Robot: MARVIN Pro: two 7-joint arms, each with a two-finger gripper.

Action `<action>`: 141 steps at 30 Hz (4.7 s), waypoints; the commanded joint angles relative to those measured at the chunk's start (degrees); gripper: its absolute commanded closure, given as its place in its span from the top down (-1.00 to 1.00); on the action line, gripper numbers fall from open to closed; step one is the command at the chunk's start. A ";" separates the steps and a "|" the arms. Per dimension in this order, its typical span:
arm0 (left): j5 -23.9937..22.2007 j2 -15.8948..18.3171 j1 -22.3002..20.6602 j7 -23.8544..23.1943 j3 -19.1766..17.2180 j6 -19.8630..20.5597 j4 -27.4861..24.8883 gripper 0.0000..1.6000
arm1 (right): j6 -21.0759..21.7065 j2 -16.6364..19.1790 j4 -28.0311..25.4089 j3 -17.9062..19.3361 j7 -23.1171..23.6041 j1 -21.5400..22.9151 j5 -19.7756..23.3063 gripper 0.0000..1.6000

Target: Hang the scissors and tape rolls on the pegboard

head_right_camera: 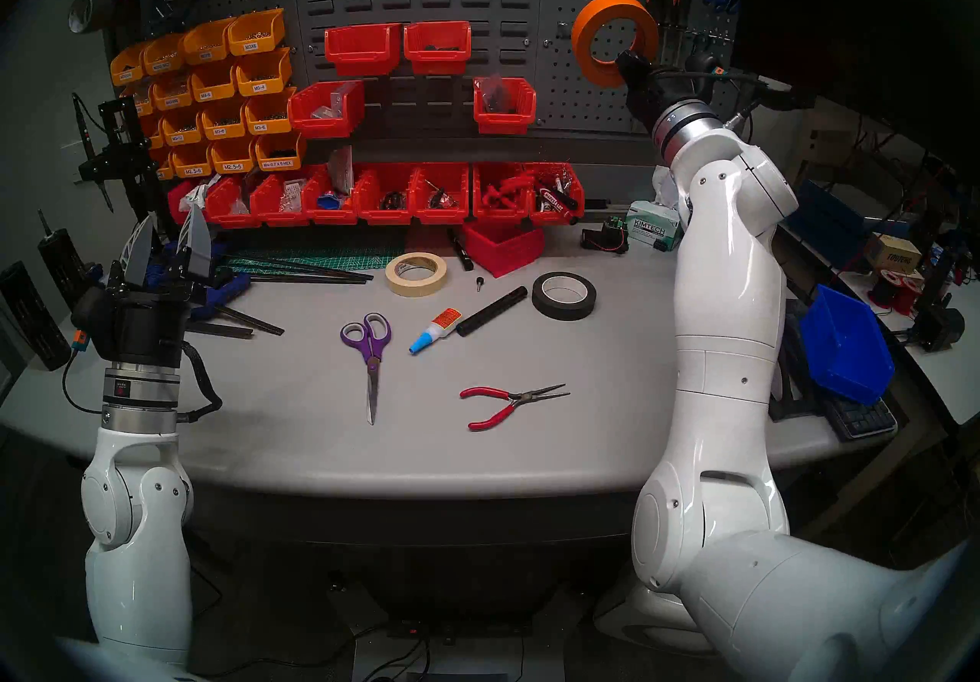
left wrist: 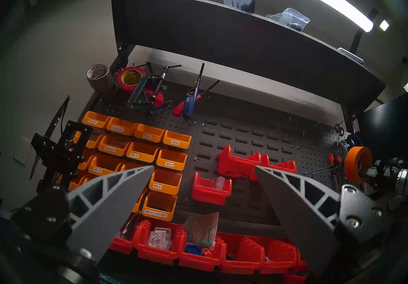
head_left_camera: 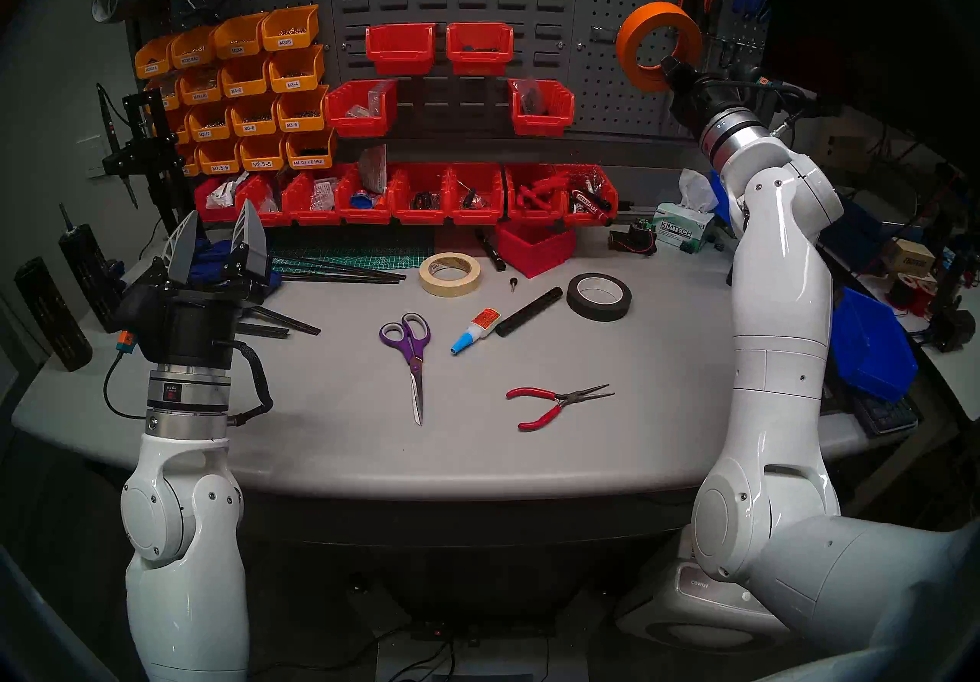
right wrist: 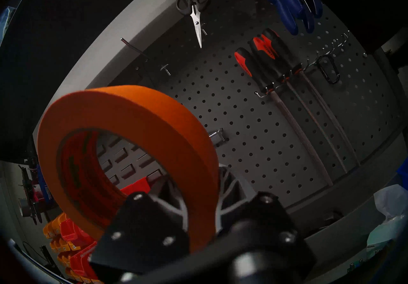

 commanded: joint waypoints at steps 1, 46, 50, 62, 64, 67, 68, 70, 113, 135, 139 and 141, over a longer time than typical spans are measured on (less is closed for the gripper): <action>-0.02 0.28 -1.45 0.00 0.05 -0.41 -1.35 1.00 | -0.76 -0.09 0.82 -0.14 -1.25 5.61 2.19 -1.00; 0.15 0.98 -3.51 0.18 0.79 -0.60 -1.07 1.00 | -1.59 -1.37 17.84 -1.69 -12.95 20.24 11.93 -1.00; 0.16 1.00 -3.64 0.24 0.66 -0.63 -1.11 1.00 | -1.76 -1.32 19.58 -1.95 -13.34 20.96 12.75 -1.00; 0.28 0.98 -3.82 0.41 0.48 -0.61 -0.84 1.00 | -1.96 -1.02 23.76 -2.93 -13.22 24.11 14.94 -1.00; 0.31 0.92 -3.78 0.46 0.52 -0.62 -0.96 1.00 | -1.89 -0.68 24.66 -3.12 -13.26 25.00 15.18 -1.00; 0.38 0.84 -3.64 0.51 0.74 -0.62 -0.99 1.00 | -1.68 -0.20 25.97 -3.33 -13.30 26.39 15.50 -1.00; 0.41 0.82 -3.63 0.56 0.77 -0.64 -1.00 1.00 | -1.68 -0.01 26.18 -3.44 -13.24 26.53 15.64 -1.00; 0.49 0.76 -3.61 0.67 0.85 -0.70 -1.03 1.00 | -1.61 0.37 26.77 -3.60 -13.18 27.04 15.81 -1.00; 7.04 -3.11 -1.48 2.98 5.09 -2.58 -3.50 1.00 | 1.06 9.15 44.48 -8.30 1.75 32.72 16.07 -1.00; 6.24 -2.60 -1.67 2.22 4.82 -1.95 -3.37 1.00 | 2.60 10.63 32.46 -7.04 6.71 23.45 17.46 -1.00; 6.01 -2.55 -1.52 2.07 4.92 -1.93 -3.37 1.00 | 2.83 10.99 30.33 -6.94 6.75 21.67 17.49 -1.00; 5.93 -2.56 -1.36 1.97 5.03 -1.94 -3.43 1.00 | 3.32 11.12 28.86 -6.60 6.28 20.69 17.75 -1.00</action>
